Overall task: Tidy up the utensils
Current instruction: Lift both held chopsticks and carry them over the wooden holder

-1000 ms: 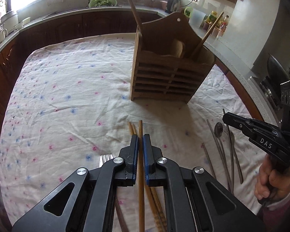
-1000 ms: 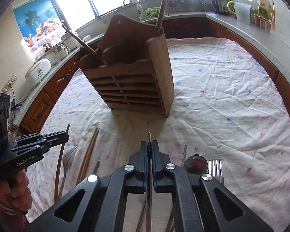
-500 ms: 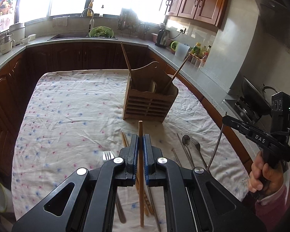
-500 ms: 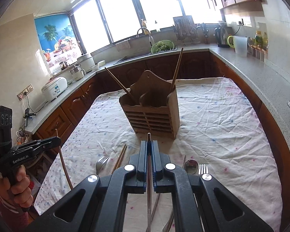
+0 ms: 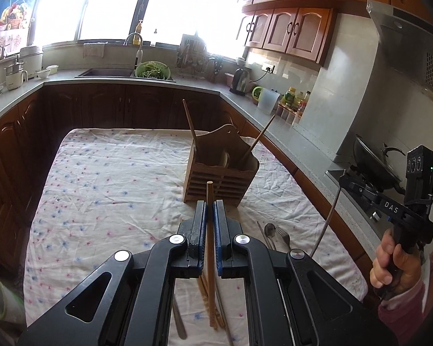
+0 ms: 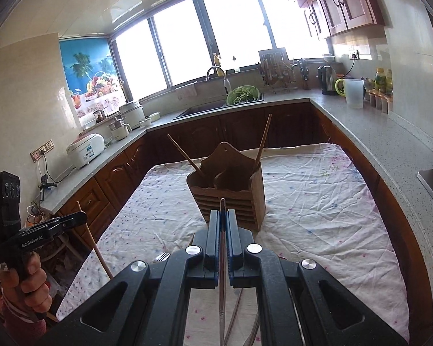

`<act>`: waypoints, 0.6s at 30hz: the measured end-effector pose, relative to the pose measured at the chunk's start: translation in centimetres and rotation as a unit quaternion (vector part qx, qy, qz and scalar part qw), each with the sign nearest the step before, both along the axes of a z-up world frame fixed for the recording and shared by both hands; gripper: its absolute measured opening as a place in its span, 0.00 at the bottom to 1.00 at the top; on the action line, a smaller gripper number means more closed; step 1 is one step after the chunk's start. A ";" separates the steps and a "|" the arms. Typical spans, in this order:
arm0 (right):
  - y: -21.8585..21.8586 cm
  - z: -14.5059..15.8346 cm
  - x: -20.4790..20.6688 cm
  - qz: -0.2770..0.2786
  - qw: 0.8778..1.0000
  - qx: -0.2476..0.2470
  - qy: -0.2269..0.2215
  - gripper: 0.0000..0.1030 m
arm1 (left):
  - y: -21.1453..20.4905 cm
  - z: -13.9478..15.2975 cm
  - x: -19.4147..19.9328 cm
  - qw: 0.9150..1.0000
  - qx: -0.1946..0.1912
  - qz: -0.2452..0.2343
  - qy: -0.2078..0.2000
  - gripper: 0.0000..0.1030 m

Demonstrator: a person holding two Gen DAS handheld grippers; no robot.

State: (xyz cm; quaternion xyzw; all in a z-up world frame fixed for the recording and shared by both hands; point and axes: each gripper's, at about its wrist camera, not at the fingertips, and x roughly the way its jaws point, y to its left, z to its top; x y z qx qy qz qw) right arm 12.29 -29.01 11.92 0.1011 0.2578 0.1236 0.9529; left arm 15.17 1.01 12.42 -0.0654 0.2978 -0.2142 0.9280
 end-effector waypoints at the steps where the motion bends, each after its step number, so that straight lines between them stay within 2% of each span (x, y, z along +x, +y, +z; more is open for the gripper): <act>1: 0.0 0.3 0.1 -0.001 1.000 0.000 -0.004 0.04 | 0.1 0.2 0.1 1.000 -0.002 0.002 -0.003 0.04; 9: -0.6 2.5 1.9 -0.017 0.999 0.009 -0.041 0.04 | 0.4 3.1 2.0 0.998 -0.027 0.024 -0.048 0.04; 18: -1.5 5.8 6.4 -0.040 0.995 0.034 -0.090 0.04 | 0.0 6.5 7.2 0.993 -0.071 0.043 -0.087 0.04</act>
